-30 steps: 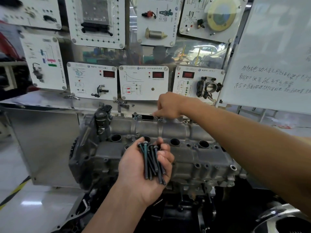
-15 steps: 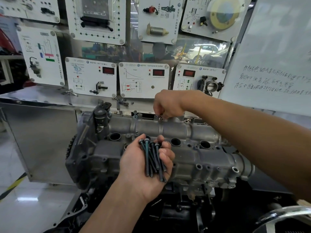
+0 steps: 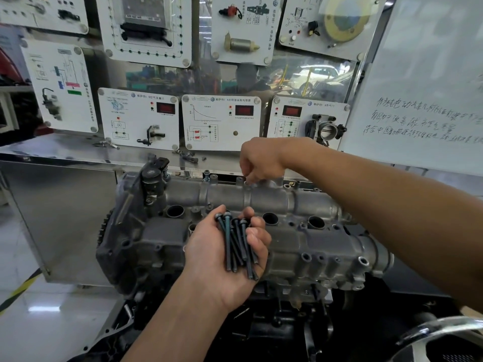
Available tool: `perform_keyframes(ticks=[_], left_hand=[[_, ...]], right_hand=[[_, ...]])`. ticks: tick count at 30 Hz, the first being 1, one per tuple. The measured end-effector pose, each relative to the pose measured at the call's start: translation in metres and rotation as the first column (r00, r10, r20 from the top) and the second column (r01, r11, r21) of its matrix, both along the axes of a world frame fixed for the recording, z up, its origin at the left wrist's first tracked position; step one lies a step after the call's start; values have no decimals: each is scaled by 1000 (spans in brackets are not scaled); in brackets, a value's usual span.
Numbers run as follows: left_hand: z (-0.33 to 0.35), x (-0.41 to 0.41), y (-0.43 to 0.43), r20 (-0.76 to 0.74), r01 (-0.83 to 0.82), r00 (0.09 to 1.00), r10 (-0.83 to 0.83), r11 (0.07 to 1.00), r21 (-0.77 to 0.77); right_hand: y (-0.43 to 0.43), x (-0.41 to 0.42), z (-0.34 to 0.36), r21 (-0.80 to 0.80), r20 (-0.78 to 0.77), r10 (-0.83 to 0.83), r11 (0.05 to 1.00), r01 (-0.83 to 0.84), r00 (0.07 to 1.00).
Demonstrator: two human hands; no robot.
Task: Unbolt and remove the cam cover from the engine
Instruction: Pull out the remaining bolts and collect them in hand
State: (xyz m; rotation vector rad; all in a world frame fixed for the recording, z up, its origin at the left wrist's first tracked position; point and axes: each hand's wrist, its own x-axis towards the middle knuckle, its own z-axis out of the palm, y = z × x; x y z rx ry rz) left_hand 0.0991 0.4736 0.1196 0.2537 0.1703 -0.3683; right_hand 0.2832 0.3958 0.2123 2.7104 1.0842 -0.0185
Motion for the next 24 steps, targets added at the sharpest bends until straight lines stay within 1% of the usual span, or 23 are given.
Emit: perform_keyframes(ticks=[2, 3, 6, 9, 12, 16, 19, 22, 24], left_hand=[[1, 0, 0, 2, 3, 1000, -3, 1000, -5], [1, 0, 0, 3, 6, 1000, -6, 1000, -6], [0, 0, 0, 6, 1, 1000, -1, 1000, -14], [0, -1, 0, 7, 5, 1000, -4, 1000, -9], [0, 0, -1, 1, -5, 1000, 5, 1000, -13], [-1, 0, -1, 0, 0, 1000, 0, 1000, -13], [-1, 0, 0, 4, 3, 1000, -3, 1000, -11], [-1, 0, -1, 4, 5, 1000, -5, 1000, -14], [-1, -1, -1, 6, 1, 1000, 0, 1000, -20]], right_hand=[[-1, 0, 1, 48, -58, 3, 999, 0, 998], [-2, 1, 1, 57, -53, -7, 998, 10, 999], [-4, 4, -2, 8, 48, -24, 1000, 23, 999], [-2, 1, -6, -11, 77, 3, 1000, -2, 997], [1, 1, -3, -27, 54, 40, 999, -39, 998], [-5, 0, -4, 47, 17, 71, 996, -72, 997], [-10, 1, -2, 98, -36, 42, 994, -38, 998], [-11, 2, -1, 86, 43, 34, 996, -37, 999], [-10, -1, -2, 49, 69, 39, 998, -42, 997]])
